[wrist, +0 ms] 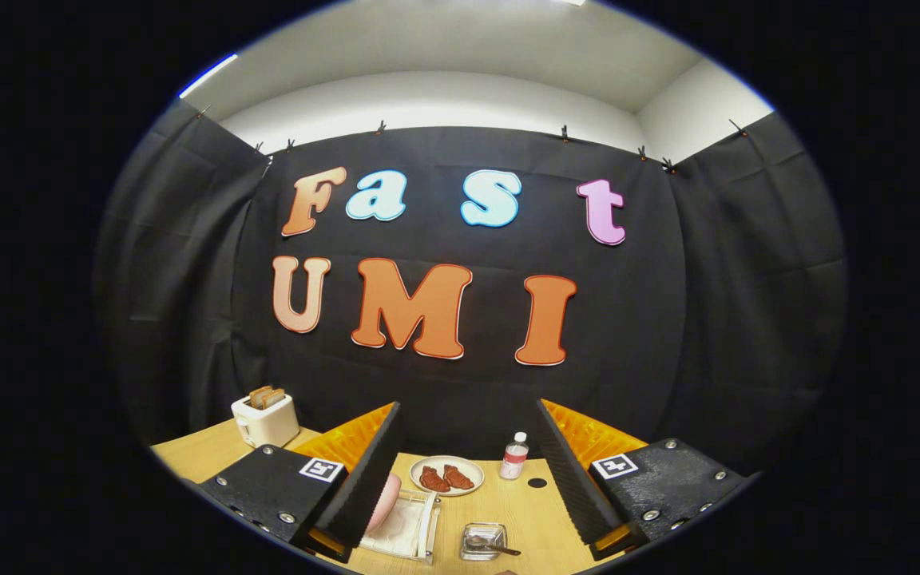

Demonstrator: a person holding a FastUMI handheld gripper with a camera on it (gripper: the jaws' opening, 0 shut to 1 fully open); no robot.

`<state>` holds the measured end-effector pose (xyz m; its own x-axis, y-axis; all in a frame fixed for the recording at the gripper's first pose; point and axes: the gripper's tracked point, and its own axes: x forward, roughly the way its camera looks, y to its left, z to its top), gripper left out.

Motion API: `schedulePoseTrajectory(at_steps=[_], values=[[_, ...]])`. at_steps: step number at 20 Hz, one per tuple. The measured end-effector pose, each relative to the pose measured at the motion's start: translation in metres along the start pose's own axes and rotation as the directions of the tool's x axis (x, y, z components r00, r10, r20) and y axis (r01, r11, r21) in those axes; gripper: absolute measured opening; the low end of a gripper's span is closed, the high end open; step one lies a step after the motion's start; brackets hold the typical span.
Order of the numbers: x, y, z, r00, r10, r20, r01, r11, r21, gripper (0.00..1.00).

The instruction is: Take the plate from the dish rack, then take the spoon from the basket and place it into the plate.

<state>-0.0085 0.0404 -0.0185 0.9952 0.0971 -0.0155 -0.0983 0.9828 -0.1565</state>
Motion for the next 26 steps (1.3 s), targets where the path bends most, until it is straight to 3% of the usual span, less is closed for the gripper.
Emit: schedulePoseTrajectory(at_steps=[10,15,21,26], values=[[0.015,0.024,-0.017,0.998,0.048,-0.036,-0.047,0.999,0.017,0.97],[0.024,0.051,-0.06,0.984,0.109,-0.14,-0.106,0.994,0.025,0.97],[0.037,0.08,-0.116,0.937,0.167,-0.306,-0.158,0.986,0.055,0.96],[0.051,0.099,-0.166,0.838,0.206,-0.505,-0.16,0.978,0.134,0.96]])
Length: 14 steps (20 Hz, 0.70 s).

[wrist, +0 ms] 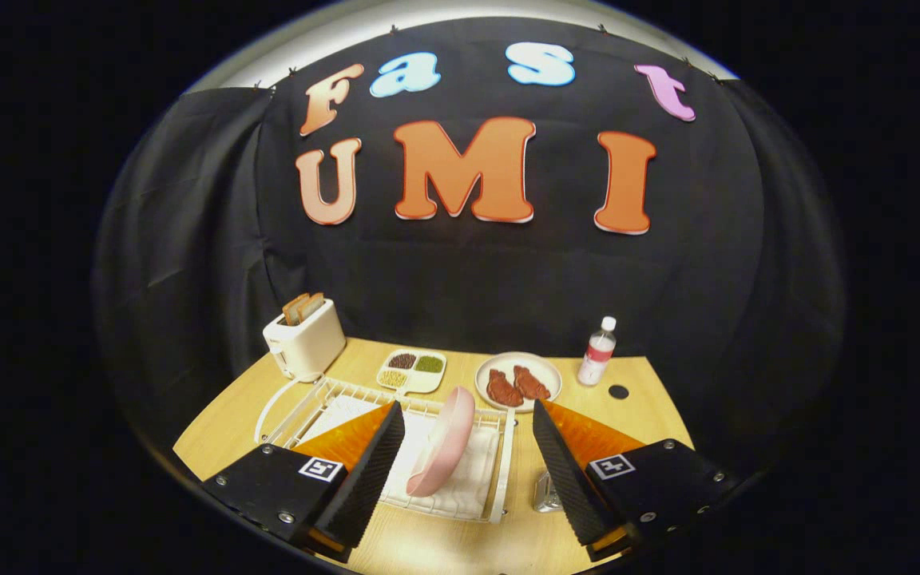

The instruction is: Take the plate from the dish rack, then take the spoon from the basket and place it into the plate.

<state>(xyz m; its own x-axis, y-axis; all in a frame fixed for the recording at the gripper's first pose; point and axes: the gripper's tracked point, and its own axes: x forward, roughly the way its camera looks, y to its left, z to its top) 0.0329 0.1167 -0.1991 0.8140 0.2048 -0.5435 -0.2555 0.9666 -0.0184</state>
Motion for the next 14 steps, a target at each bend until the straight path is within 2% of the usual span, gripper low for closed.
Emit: schedulePoseTrajectory(at_steps=[3,6,10,14], values=[[0.024,0.003,-0.022,0.989,0.019,-0.145,-0.011,0.998,0.059,0.95],[0.05,0.002,-0.04,0.96,0.02,-0.278,0.005,0.996,0.089,0.94],[0.074,0.004,-0.058,0.904,0.036,-0.426,0.024,0.99,0.136,0.88],[0.099,0.012,-0.069,0.849,0.071,-0.524,0.057,0.973,0.224,0.77]])
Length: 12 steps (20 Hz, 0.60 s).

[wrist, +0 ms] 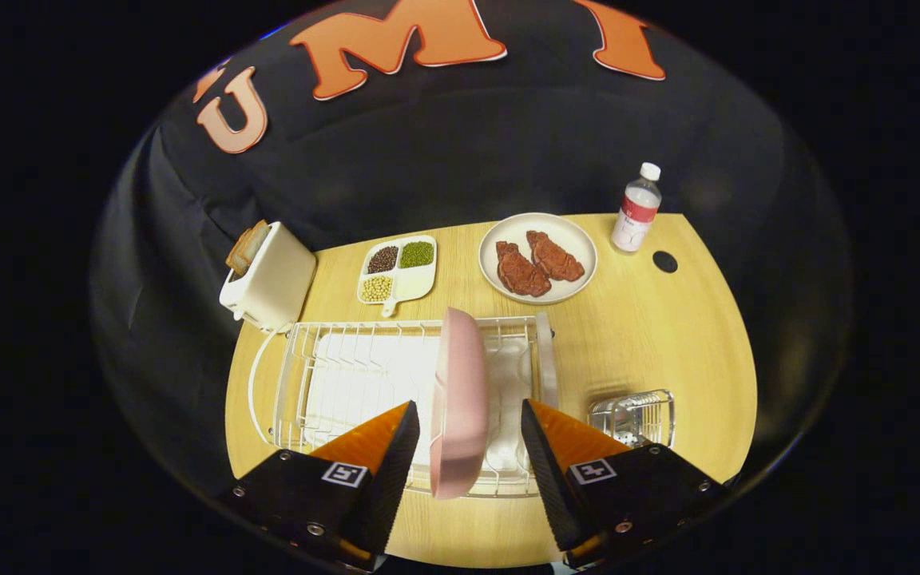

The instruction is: Take the plate from the dish rack, then take the spoon from the basket and place it into the plate.

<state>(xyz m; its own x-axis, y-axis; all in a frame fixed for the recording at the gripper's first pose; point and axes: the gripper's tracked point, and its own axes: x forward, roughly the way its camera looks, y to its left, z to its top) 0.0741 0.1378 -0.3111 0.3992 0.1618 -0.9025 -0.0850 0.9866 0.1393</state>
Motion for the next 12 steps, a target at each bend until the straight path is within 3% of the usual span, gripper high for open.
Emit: schedulePoseTrajectory(at_steps=[3,9,12], values=[[0.016,0.0,-0.007,0.997,-0.014,-0.077,0.018,0.999,0.05,0.63],[0.026,-0.005,-0.011,0.974,-0.105,-0.199,0.108,0.994,0.004,0.31],[0.024,-0.008,-0.01,0.973,-0.122,-0.197,0.122,0.992,-0.013,0.27]])
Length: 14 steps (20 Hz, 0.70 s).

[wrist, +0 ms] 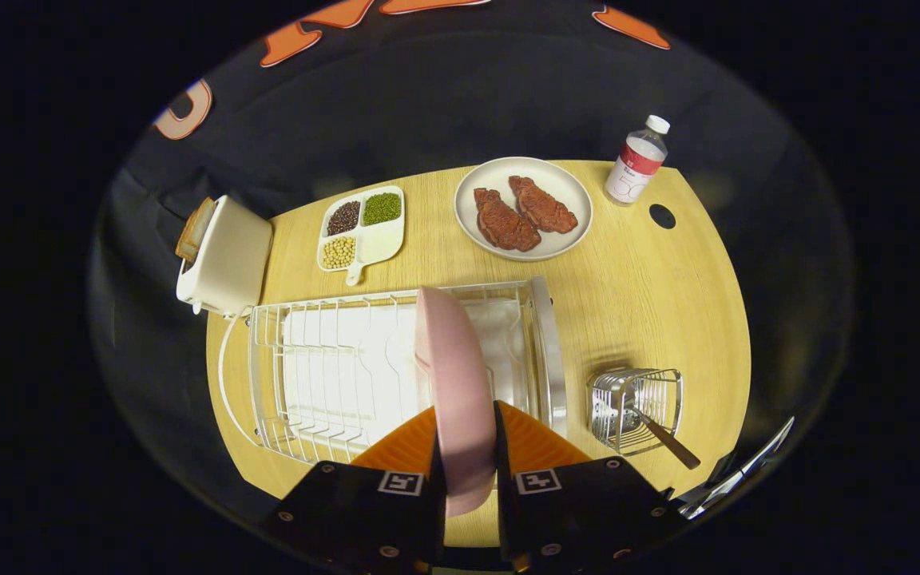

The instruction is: Take the plate from the dish rack, then take the spoon from the basket and place it into the plate.

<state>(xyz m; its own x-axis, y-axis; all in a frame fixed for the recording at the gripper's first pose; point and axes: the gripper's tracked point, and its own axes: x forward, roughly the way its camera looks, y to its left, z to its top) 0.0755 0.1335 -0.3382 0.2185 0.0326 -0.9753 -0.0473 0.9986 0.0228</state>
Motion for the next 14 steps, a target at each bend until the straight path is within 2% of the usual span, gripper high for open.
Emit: schedulePoseTrajectory(at_steps=[3,8,11,14], values=[[-0.006,-0.01,0.0,0.999,-0.032,0.013,0.032,0.999,-0.004,0.21],[-0.019,-0.012,0.003,0.994,-0.103,0.046,0.105,0.994,-0.03,0.19],[-0.022,-0.013,0.005,0.976,-0.197,0.089,0.203,0.977,-0.07,0.19],[-0.031,-0.004,0.022,0.931,-0.312,0.191,0.342,0.926,-0.156,0.19]])
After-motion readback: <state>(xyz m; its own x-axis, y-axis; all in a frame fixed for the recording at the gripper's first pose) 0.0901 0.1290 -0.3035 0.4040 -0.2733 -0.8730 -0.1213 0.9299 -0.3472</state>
